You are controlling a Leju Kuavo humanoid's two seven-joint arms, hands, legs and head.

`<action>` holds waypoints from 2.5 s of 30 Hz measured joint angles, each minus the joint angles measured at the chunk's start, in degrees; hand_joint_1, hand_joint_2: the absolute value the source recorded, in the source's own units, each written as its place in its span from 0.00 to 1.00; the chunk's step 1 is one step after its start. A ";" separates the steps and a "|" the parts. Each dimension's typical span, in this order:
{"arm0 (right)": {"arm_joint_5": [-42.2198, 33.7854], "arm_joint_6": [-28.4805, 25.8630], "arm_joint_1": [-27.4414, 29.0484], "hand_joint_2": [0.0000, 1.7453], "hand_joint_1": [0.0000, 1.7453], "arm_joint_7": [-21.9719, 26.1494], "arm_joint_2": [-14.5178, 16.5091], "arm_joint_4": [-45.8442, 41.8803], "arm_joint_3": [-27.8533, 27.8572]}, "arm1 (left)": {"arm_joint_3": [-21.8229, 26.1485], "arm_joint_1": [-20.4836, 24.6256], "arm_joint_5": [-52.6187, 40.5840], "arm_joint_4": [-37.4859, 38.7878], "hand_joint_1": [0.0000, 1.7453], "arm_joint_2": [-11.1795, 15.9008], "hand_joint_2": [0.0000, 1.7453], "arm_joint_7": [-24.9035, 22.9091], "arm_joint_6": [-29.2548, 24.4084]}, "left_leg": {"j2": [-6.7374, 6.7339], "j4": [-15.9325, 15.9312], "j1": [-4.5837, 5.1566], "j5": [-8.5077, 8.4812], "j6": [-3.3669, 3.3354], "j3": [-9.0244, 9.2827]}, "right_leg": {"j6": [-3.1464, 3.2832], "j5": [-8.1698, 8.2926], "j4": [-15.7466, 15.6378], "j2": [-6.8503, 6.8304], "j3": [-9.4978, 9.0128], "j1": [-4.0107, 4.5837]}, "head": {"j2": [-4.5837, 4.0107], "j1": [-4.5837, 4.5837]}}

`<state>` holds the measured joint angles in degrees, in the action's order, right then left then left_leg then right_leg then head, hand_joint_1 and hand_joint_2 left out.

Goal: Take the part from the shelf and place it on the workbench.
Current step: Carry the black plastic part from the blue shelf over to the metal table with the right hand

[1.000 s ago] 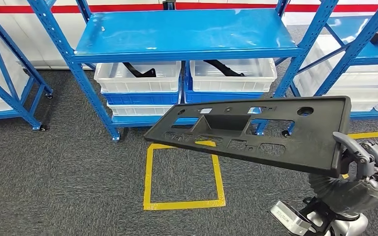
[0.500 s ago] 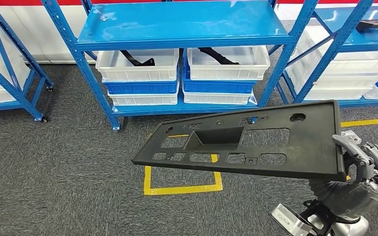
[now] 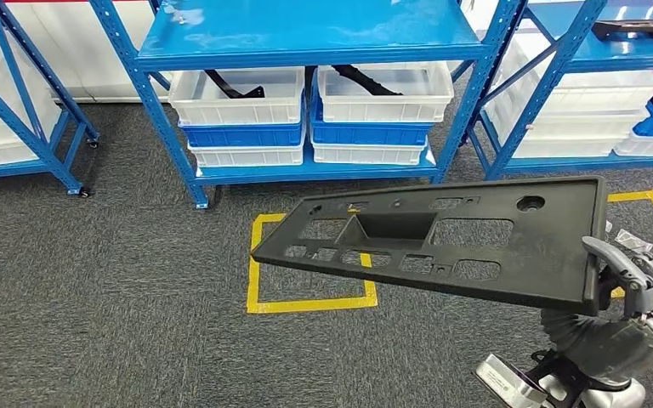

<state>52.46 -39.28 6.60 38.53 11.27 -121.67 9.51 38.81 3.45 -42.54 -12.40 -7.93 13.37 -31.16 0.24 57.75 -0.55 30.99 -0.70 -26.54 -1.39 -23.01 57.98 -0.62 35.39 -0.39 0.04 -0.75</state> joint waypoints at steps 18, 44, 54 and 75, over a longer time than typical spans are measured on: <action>-0.02 0.00 0.50 1.00 1.00 0.00 -0.34 -0.38 1.57 | -0.72 0.45 -0.72 0.29 0.00 -0.01 1.00 -0.57 0.15 | -0.99 -0.81 -0.23 -12.17 0.77 -12.38 | -0.92 -9.43 -1.89 0.74 -10.39 -0.72 | 0.00 -0.05; -1.61 0.00 0.07 1.00 1.00 0.00 -1.97 1.47 2.08 | -1.25 0.55 -0.85 0.66 0.00 0.47 1.00 0.92 0.41 | -0.79 -3.07 1.54 -2.41 -1.53 -1.54 | -0.42 2.05 -3.00 -0.20 -0.49 0.17 | 0.00 -0.13; -1.13 0.00 -0.53 1.00 1.00 0.00 -2.00 2.09 2.66 | -1.57 0.92 -1.19 0.68 0.00 0.57 1.00 0.85 0.88 | -0.82 -2.98 1.62 -2.40 -1.58 -1.81 | -0.48 2.20 -3.04 -0.19 -0.22 0.02 | 0.00 -0.12; -1.24 0.00 -0.37 1.00 1.00 0.00 -2.21 2.14 4.74 | -2.99 1.72 -2.12 0.74 0.00 0.79 1.00 0.28 1.56 | -1.00 -1.57 0.54 -6.14 -1.03 -6.13 | -2.63 -5.20 -1.28 0.85 -6.39 -1.09 | 0.00 0.04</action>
<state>51.22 -39.28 6.23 38.53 9.06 -119.52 14.25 35.82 5.16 -44.65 -11.65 -7.15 13.64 -29.60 -0.76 56.18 0.00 24.84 -1.73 -32.66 -4.02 -28.20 56.70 0.23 29.00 -1.47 0.04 -0.71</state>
